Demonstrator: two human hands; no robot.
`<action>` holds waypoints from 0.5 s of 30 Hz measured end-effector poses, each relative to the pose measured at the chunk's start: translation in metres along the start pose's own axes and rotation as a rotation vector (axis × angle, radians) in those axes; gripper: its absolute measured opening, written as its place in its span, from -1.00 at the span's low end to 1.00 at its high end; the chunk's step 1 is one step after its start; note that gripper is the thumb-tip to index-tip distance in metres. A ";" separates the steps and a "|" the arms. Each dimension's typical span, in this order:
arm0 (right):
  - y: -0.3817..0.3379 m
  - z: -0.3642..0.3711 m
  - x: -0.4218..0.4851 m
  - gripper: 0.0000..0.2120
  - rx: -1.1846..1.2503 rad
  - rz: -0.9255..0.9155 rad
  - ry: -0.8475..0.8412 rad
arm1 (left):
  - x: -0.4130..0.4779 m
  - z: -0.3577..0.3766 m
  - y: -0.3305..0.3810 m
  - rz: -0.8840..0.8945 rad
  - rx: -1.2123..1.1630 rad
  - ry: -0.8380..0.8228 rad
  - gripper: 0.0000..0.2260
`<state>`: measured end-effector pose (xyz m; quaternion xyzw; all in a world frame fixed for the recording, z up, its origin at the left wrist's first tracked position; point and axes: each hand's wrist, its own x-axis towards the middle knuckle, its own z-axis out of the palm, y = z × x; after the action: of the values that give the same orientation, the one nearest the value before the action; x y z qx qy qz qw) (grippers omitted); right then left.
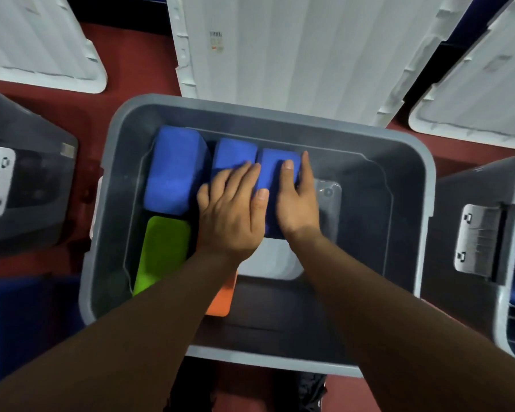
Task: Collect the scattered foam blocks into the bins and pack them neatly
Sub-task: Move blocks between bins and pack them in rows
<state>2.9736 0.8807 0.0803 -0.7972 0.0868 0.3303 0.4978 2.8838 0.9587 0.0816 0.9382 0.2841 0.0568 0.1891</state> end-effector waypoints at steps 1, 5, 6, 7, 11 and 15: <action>-0.001 0.007 0.005 -0.44 -0.035 -0.002 -0.025 | 0.000 0.006 -0.005 -0.011 0.051 -0.002 -0.41; 0.008 0.026 0.013 -0.44 -0.094 -0.002 -0.005 | -0.006 0.026 -0.023 0.034 0.192 -0.002 -0.41; 0.010 0.027 0.014 -0.44 -0.099 -0.008 0.017 | -0.007 0.028 -0.023 0.039 0.186 0.004 -0.41; 0.011 0.026 0.017 -0.44 -0.098 -0.015 0.031 | -0.006 0.030 -0.021 0.047 0.179 0.015 -0.41; 0.015 0.020 0.021 -0.44 -0.111 -0.033 0.026 | -0.007 0.034 -0.016 0.058 0.149 0.036 -0.44; 0.012 0.017 0.020 -0.43 -0.132 -0.029 0.002 | -0.005 0.033 -0.019 0.056 0.133 0.022 -0.43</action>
<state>2.9757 0.8934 0.0541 -0.8298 0.0535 0.3274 0.4488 2.8768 0.9596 0.0437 0.9557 0.2628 0.0533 0.1217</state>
